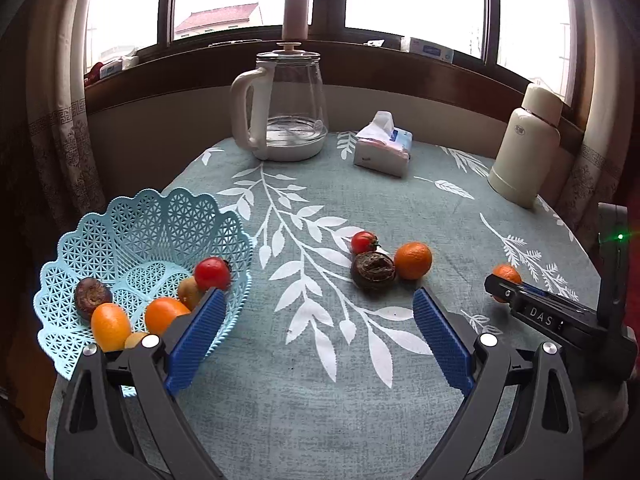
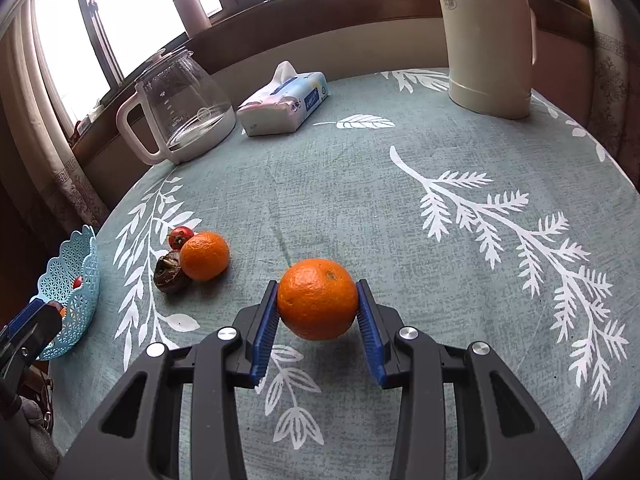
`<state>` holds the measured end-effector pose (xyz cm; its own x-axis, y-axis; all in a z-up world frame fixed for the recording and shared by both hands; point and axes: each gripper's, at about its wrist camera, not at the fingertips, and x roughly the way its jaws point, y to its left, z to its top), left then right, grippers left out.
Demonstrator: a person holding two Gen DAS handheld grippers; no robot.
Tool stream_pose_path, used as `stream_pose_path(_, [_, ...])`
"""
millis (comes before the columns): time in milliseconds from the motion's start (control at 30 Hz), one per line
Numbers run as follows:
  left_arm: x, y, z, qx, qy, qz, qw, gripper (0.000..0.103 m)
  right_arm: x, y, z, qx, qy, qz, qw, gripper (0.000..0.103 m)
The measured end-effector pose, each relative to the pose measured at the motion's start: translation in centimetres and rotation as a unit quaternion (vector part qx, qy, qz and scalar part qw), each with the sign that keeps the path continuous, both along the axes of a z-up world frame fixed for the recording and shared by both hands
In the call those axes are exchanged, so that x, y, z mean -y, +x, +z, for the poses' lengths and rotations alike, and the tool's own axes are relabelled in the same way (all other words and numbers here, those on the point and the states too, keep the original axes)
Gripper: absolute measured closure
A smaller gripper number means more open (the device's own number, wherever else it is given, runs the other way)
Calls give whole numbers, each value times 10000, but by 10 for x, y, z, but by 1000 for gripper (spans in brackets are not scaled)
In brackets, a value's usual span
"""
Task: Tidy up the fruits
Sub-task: 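Move the left gripper to the second brown tuber and close it while the right gripper holds the orange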
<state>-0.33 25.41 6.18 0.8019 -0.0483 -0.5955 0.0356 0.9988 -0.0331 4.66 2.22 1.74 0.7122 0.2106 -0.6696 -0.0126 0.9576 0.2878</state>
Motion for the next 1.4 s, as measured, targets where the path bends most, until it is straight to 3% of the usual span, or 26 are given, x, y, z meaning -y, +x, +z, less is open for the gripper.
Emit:
stream_pose_path(333, [29,47,-27,-426,80,-366,9984,7,7,-1,-3,29,272,-76,9996,65])
stream_pose_path(467, [36,64,-41,-689,45,-541,9961,32,8,-1,-5,7,313,-94,9995,65])
stream_pose_path(567, [38,75,-50,-820,35,-591,9949,40,8,0,-5,3,314,-80,9995,65])
stream_pose_path(900, [40,93,-51,-801,6,-718,9942,40,7,4,-8,-36,340,-46,9994,65])
stream_pose_path(1167, [30,94,-56,-894,-351,-714,9928,40,7,3,-8,-33,341,-46,9994,65])
stream_pose_path(1400, [25,91,-59,-923,-412,-630,9929,51,7,3,-8,-35,344,-47,9994,65])
